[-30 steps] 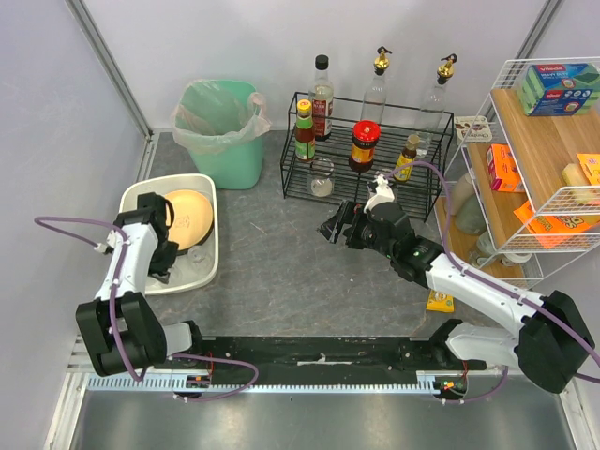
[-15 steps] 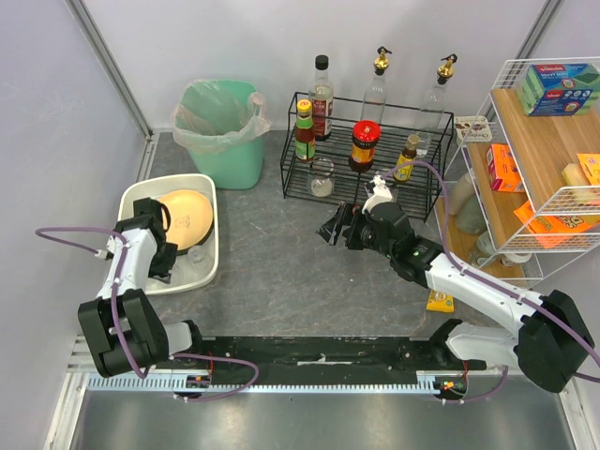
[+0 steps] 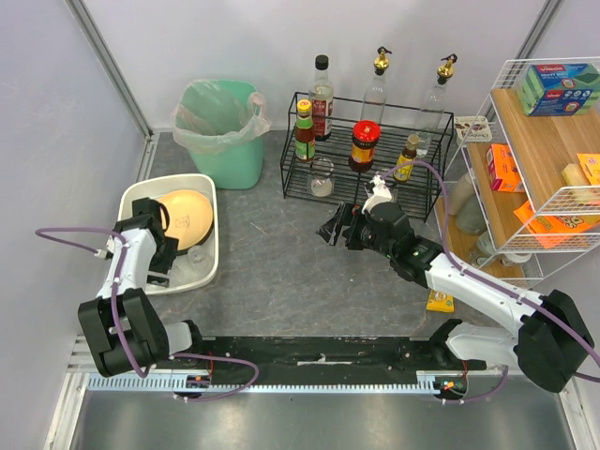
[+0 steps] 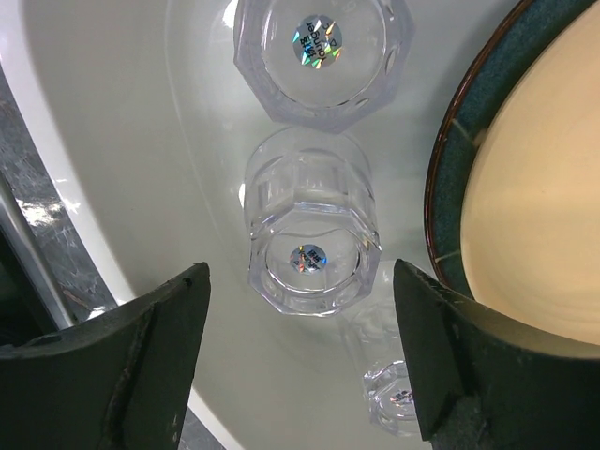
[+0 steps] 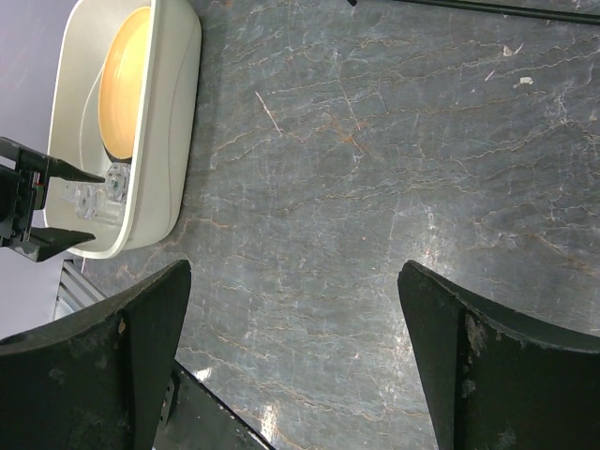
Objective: Clear the kitchen counter
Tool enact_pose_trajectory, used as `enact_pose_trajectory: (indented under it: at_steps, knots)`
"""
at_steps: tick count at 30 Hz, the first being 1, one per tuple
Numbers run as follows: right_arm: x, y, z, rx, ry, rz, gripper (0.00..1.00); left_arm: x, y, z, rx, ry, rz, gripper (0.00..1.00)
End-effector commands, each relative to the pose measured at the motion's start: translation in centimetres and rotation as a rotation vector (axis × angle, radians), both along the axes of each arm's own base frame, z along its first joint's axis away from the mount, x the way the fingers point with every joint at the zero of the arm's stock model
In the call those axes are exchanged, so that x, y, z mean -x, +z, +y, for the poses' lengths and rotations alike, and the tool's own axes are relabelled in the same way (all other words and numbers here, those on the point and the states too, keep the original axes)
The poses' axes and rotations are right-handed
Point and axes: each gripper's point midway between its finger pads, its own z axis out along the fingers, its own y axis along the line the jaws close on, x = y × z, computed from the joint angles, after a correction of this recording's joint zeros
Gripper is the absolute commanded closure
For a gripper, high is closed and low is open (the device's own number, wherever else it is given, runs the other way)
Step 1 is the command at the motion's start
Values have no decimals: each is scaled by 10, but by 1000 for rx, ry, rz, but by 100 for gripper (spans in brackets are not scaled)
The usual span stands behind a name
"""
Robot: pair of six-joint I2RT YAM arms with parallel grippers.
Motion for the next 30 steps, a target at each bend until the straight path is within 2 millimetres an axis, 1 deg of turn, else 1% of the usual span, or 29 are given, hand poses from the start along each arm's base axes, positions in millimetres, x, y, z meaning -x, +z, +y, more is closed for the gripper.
enact_pose_trajectory:
  at_steps: [1,3,5,6,9,13,15,16,17,18,19,21,23,24,26,28,29,30]
  knots:
    - [-1,10,1,-17,3,-35,2,-5,13,6,-28,-18,-31,15]
    - [-1,10,0,-18,2,-35,2,-5,19,6,-36,-30,-43,14]
    - [-1,12,0,-22,2,-39,2,-9,29,6,-40,-56,-72,13]
    - [0,12,0,-21,3,-40,2,-13,37,5,-39,-83,-95,13]
    - [0,14,-1,-17,6,-49,2,-32,62,1,-55,-250,-163,13]
    - [1,14,-7,7,-5,-69,2,-30,87,3,-107,-384,-135,12]
    - [1,12,-12,30,-13,-74,2,-33,99,-2,-105,-475,-157,12]
    - [1,11,-15,42,-18,-76,2,-37,105,-9,-94,-540,-188,12]
    - [0,12,-17,52,-27,-83,2,-46,113,-17,-91,-623,-249,12]
    - [2,8,-23,79,-37,-75,2,-56,121,-33,-69,-746,-331,14]
    - [3,6,-27,100,-45,-75,2,-61,131,-52,-39,-877,-424,15]
    - [2,6,-39,152,-75,-87,2,-66,151,-83,-4,-1005,-609,15]
    - [3,9,-54,210,-105,-103,2,-66,172,-107,18,-1073,-771,15]
    - [4,14,-61,238,-118,-117,2,-64,181,-121,44,-1096,-837,14]
    - [6,28,-78,281,-155,-160,2,-60,198,-154,102,-1197,-954,14]
    - [8,44,-95,327,-183,-213,2,-55,208,-184,131,-1293,-998,14]
    - [10,51,-102,345,-197,-233,2,-49,209,-205,152,-1362,-1000,14]
    - [12,56,-111,378,-207,-243,2,-43,208,-220,166,-1421,-994,14]
